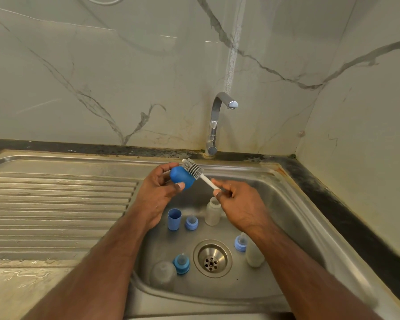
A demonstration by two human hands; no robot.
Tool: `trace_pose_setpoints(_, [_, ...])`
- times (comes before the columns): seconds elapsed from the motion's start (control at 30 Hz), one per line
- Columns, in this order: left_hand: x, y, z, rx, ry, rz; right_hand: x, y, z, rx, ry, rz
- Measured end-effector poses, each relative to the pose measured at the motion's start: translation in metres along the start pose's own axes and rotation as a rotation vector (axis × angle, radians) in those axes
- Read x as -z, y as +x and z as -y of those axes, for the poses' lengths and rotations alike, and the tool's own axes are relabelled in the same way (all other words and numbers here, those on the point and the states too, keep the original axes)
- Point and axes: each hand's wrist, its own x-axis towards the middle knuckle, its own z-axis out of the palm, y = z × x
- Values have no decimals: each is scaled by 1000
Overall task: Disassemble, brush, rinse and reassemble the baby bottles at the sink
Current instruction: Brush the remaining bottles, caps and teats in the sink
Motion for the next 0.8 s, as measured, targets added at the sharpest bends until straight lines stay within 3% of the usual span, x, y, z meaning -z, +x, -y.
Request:
trace_pose_setpoints(0.23, [-4, -1, -2, -32, 29, -51, -2, -1, 1, 19, -40, 19])
trace_pose_setpoints(0.8, [-5, -3, 0, 2, 96, 2, 1, 0, 2, 31, -23, 43])
